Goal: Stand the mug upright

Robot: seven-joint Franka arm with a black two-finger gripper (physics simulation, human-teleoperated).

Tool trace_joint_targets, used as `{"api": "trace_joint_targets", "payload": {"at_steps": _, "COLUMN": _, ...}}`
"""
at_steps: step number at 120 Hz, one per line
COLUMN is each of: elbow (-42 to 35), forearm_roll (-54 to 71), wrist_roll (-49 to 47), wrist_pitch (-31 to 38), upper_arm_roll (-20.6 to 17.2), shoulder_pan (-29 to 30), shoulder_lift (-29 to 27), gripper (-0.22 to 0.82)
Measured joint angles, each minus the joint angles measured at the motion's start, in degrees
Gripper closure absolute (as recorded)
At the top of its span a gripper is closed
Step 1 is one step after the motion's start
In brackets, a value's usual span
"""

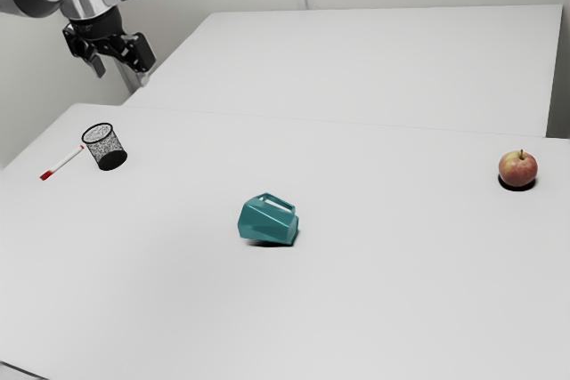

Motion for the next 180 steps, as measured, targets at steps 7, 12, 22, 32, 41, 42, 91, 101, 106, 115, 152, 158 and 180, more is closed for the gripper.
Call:
{"api": "trace_joint_targets", "payload": {"at_steps": 7, "elbow": -0.6, "forearm_roll": 0.0, "wrist_roll": 0.0, "wrist_pitch": 0.1, "upper_arm_roll": 0.0, "shoulder_pan": 0.0, "shoulder_lift": -0.3, "gripper": 0.00}}
{"api": "trace_joint_targets", "payload": {"at_steps": 12, "elbow": -1.0, "forearm_roll": 0.0, "wrist_roll": 0.0, "wrist_pitch": 0.2, "upper_arm_roll": 0.0, "shoulder_pan": 0.0, "shoulder_lift": -0.4, "gripper": 0.00}}
{"api": "trace_joint_targets", "payload": {"at_steps": 22, "elbow": -1.5, "forearm_roll": -0.1, "wrist_roll": 0.0, "wrist_pitch": 0.4, "upper_arm_roll": 0.0, "shoulder_pan": 0.0, "shoulder_lift": -0.3, "gripper": 0.00}}
{"api": "trace_joint_targets", "payload": {"at_steps": 32, "elbow": -2.7, "forearm_roll": -0.1, "wrist_roll": 0.0, "wrist_pitch": 0.5, "upper_arm_roll": 0.0, "shoulder_pan": 0.1, "shoulder_lift": -0.1, "gripper": 0.00}}
{"api": "trace_joint_targets", "payload": {"at_steps": 41, "elbow": -3.3, "forearm_roll": -0.5, "wrist_roll": 0.0, "wrist_pitch": 0.7, "upper_arm_roll": 0.0, "shoulder_pan": 0.4, "shoulder_lift": 0.3, "gripper": 0.00}}
{"api": "trace_joint_targets", "payload": {"at_steps": 42, "elbow": -3.4, "forearm_roll": -0.8, "wrist_roll": 0.0, "wrist_pitch": 0.7, "upper_arm_roll": 0.0, "shoulder_pan": 0.5, "shoulder_lift": 0.4, "gripper": 0.00}}
{"api": "trace_joint_targets", "payload": {"at_steps": 91, "elbow": -11.8, "forearm_roll": -30.9, "wrist_roll": 0.1, "wrist_pitch": 1.2, "upper_arm_roll": 0.1, "shoulder_pan": 12.0, "shoulder_lift": 8.4, "gripper": 0.00}}
{"api": "trace_joint_targets", "payload": {"at_steps": 101, "elbow": -12.3, "forearm_roll": -35.3, "wrist_roll": 0.1, "wrist_pitch": 1.5, "upper_arm_roll": 0.1, "shoulder_pan": 13.0, "shoulder_lift": 11.1, "gripper": 0.00}}
{"api": "trace_joint_targets", "payload": {"at_steps": 106, "elbow": -12.7, "forearm_roll": -37.2, "wrist_roll": 0.2, "wrist_pitch": 1.6, "upper_arm_roll": 0.1, "shoulder_pan": 13.2, "shoulder_lift": 12.7, "gripper": 0.00}}
{"api": "trace_joint_targets", "payload": {"at_steps": 115, "elbow": -12.8, "forearm_roll": -39.9, "wrist_roll": 0.3, "wrist_pitch": 2.0, "upper_arm_roll": 0.1, "shoulder_pan": 12.9, "shoulder_lift": 15.3, "gripper": 0.00}}
{"api": "trace_joint_targets", "payload": {"at_steps": 152, "elbow": -11.9, "forearm_roll": -47.9, "wrist_roll": 0.8, "wrist_pitch": 5.9, "upper_arm_roll": -0.1, "shoulder_pan": 12.5, "shoulder_lift": 24.2, "gripper": 0.00}}
{"api": "trace_joint_targets", "payload": {"at_steps": 158, "elbow": -11.9, "forearm_roll": -49.5, "wrist_roll": 0.9, "wrist_pitch": 6.5, "upper_arm_roll": -0.7, "shoulder_pan": 12.6, "shoulder_lift": 25.1, "gripper": 0.00}}
{"api": "trace_joint_targets", "payload": {"at_steps": 180, "elbow": -12.3, "forearm_roll": -55.0, "wrist_roll": 1.2, "wrist_pitch": 7.8, "upper_arm_roll": -1.8, "shoulder_pan": 12.4, "shoulder_lift": 28.0, "gripper": 0.00}}
